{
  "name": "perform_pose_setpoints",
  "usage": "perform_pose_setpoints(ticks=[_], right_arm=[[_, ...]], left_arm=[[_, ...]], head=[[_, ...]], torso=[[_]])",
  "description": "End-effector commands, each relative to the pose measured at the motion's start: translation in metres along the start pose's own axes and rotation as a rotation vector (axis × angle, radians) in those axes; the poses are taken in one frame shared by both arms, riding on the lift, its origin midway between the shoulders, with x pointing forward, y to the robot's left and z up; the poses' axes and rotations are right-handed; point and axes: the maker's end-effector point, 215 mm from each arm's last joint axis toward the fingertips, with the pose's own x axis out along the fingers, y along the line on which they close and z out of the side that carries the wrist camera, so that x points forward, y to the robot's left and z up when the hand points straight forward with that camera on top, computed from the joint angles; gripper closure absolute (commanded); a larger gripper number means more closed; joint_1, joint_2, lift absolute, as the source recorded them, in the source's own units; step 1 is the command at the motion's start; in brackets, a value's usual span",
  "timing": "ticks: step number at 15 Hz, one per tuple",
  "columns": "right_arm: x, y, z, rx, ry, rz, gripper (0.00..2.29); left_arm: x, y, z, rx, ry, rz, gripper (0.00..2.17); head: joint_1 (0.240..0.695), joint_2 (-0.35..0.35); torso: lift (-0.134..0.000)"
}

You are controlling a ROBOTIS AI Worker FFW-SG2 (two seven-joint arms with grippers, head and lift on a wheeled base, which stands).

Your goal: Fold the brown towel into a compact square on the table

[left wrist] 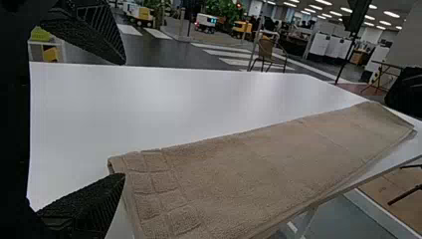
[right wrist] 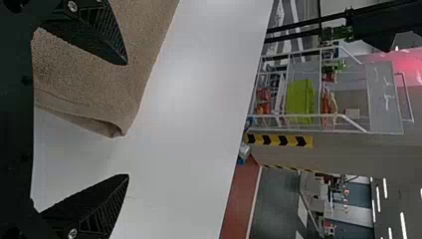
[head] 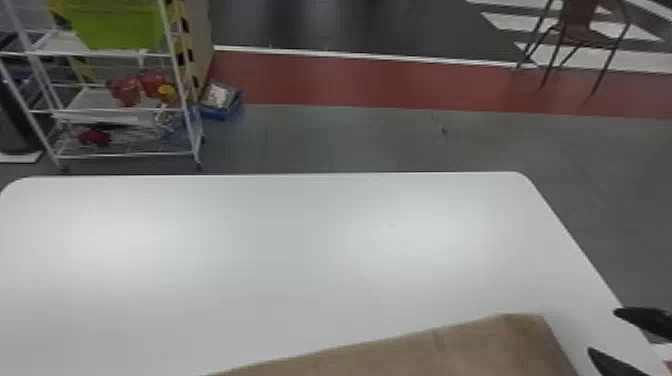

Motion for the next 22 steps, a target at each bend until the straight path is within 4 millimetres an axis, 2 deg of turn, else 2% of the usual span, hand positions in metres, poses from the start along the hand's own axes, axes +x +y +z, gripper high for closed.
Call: perform_pose_setpoints(ticks=[1,5,6,7,8,10,12,14,16,18,20,22], right_arm=[[0.002,0.001,-0.001,-0.002,0.004,0.008,0.08],[0.003,0.0,-0.001,-0.007,0.012,0.007,0.08],[0.001,-0.001,-0.002,-0.007,0.016,0.006,0.08],[-0.001,-0.003,-0.002,-0.006,0.016,0.001,0.08],[-0.003,-0.004,-0.003,-0.007,0.019,-0.003,0.08],[-0.005,-0.007,-0.009,0.003,0.023,-0.002,0.08],[-0.004,-0.009,-0.015,0.005,0.028,0.004,0.08],[-0.003,-0.01,-0.018,0.009,0.03,0.007,0.08],[-0.004,-0.015,-0.022,0.013,0.037,0.006,0.08],[-0.005,-0.019,-0.024,0.008,0.038,0.004,0.08],[-0.006,-0.023,-0.027,0.006,0.043,0.005,0.08],[-0.005,-0.024,-0.032,0.012,0.046,0.007,0.08]], left_arm=[[-0.002,-0.002,-0.001,0.001,0.009,-0.009,0.08],[-0.001,0.001,0.001,0.004,0.007,0.004,0.08],[-0.003,0.01,0.004,0.016,0.007,0.035,0.08],[-0.004,0.023,-0.001,-0.064,0.001,0.066,0.08],[-0.006,0.034,-0.019,-0.326,-0.011,0.081,0.08],[-0.013,0.039,-0.039,-0.752,-0.062,0.111,0.08],[-0.012,0.037,-0.034,-0.88,-0.089,0.138,0.06],[-0.011,0.03,-0.033,-1.049,-0.129,0.164,0.06],[-0.007,0.02,-0.021,-1.126,-0.143,0.122,0.07],[-0.011,0.023,-0.021,-1.203,-0.159,0.153,0.14],[-0.002,0.01,-0.025,-1.393,-0.129,0.147,0.15],[0.0,-0.005,-0.04,-1.554,-0.056,0.164,0.18]], head=[[0.695,-0.124],[0.695,-0.114],[0.695,-0.115],[0.695,-0.118],[0.695,-0.123],[0.695,-0.117],[0.695,-0.065],[0.695,-0.062],[0.695,-0.076],[0.695,-0.101],[0.695,-0.114],[0.695,-0.116]], torso=[[-0.122],[-0.122],[-0.122],[-0.122],[-0.122],[-0.122],[-0.122],[-0.122],[-0.122],[-0.122],[-0.122],[-0.122]])
